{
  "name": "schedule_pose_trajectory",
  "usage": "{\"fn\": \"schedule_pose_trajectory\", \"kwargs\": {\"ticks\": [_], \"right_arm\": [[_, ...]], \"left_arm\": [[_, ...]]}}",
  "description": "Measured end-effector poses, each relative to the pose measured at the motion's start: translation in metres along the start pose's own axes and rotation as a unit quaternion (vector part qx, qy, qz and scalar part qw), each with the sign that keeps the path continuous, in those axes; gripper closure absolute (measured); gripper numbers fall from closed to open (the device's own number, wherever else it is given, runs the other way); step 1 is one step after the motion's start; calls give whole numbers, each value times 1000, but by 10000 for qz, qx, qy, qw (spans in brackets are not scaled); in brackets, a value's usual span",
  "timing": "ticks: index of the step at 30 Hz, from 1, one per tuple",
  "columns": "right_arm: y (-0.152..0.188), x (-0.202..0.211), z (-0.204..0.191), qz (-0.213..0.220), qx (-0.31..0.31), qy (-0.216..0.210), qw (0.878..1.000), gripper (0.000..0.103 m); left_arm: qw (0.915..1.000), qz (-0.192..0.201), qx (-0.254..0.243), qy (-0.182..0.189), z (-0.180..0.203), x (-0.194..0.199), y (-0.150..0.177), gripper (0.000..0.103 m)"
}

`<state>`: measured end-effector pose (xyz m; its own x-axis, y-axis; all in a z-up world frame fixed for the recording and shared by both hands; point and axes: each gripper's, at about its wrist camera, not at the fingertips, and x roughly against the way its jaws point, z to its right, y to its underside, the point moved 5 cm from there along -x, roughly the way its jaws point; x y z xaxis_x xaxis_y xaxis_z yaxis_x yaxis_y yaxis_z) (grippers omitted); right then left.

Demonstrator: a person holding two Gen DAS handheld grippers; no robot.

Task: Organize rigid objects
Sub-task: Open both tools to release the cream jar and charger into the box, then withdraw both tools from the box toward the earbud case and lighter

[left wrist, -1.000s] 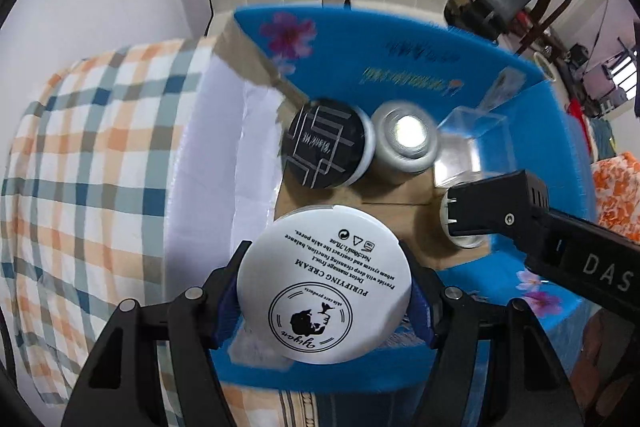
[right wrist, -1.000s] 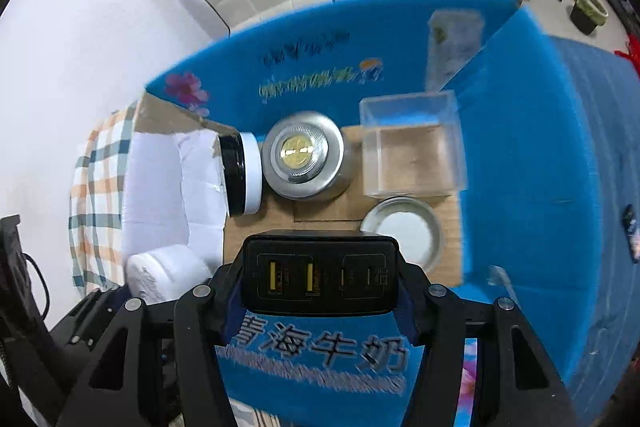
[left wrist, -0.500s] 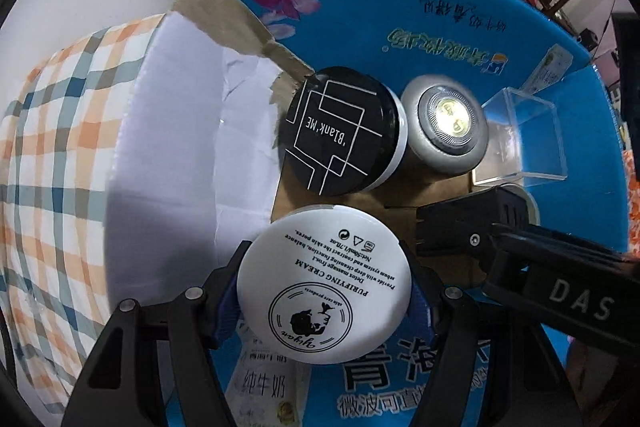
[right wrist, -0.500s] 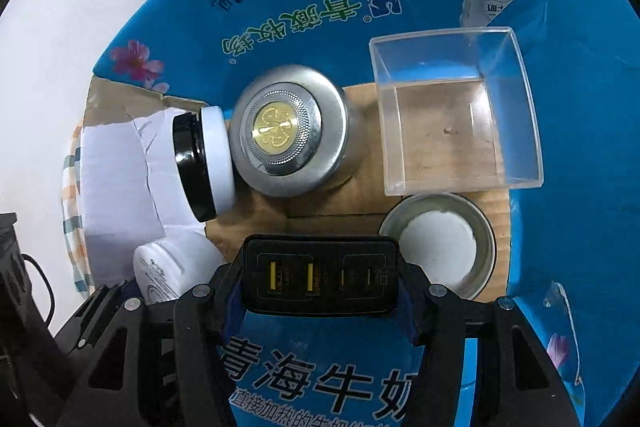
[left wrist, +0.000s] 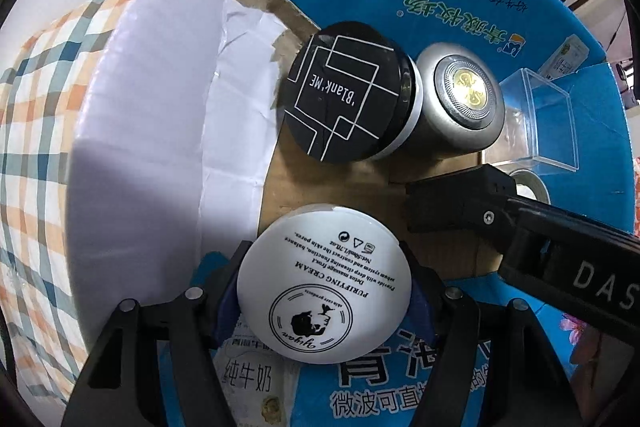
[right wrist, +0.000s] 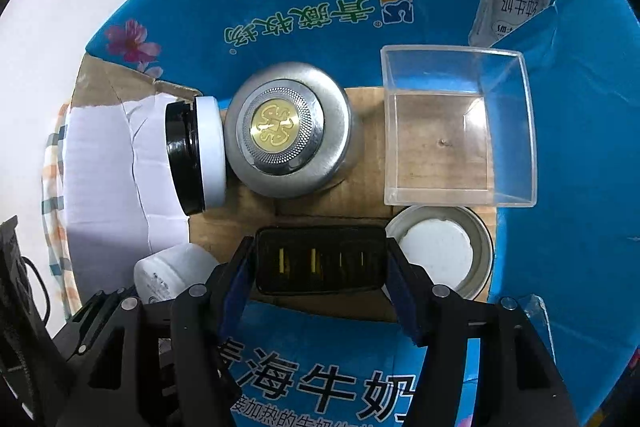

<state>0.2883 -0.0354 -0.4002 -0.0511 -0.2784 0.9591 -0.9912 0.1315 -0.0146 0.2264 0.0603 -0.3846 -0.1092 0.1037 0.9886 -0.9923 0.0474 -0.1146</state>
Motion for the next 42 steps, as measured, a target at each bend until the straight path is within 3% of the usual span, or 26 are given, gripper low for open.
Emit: {"fn": "schedule_pose_trajectory", "kwargs": {"ticks": [2, 5, 14, 18, 20, 23, 24, 30, 42], "right_arm": [[2, 4, -1, 19, 16, -5, 10000, 37], [3, 15, 1, 162, 92, 82, 9998, 28], [19, 53, 19, 424, 288, 382, 9980, 22], [31, 74, 29, 582, 521, 674, 9947, 17], [39, 85, 31, 606, 639, 820, 9927, 14], [55, 99, 33, 689, 738, 952, 9903, 0], [59, 104, 34, 752, 766, 978, 9894, 0], [74, 136, 29, 1078, 845, 1030, 9852, 0], [117, 227, 27, 1575, 840, 921, 9796, 0]], "left_arm": [[10000, 11, -10, -63, 0, 3, 2, 37], [10000, 31, -10, -86, -2, 13, 5, 37], [9996, 112, 172, -215, -14, 44, 8, 36], [9990, 313, 250, -179, -15, 60, 6, 15], [9988, 366, 206, -243, -13, 68, 5, 12], [9981, 451, 111, -393, -10, 77, 4, 8], [9977, 508, 79, -439, -9, 82, 5, 0], [9953, 698, -9, -665, -7, 104, 10, 0], [9878, 1388, 44, -701, 15, 181, 42, 0]]}}
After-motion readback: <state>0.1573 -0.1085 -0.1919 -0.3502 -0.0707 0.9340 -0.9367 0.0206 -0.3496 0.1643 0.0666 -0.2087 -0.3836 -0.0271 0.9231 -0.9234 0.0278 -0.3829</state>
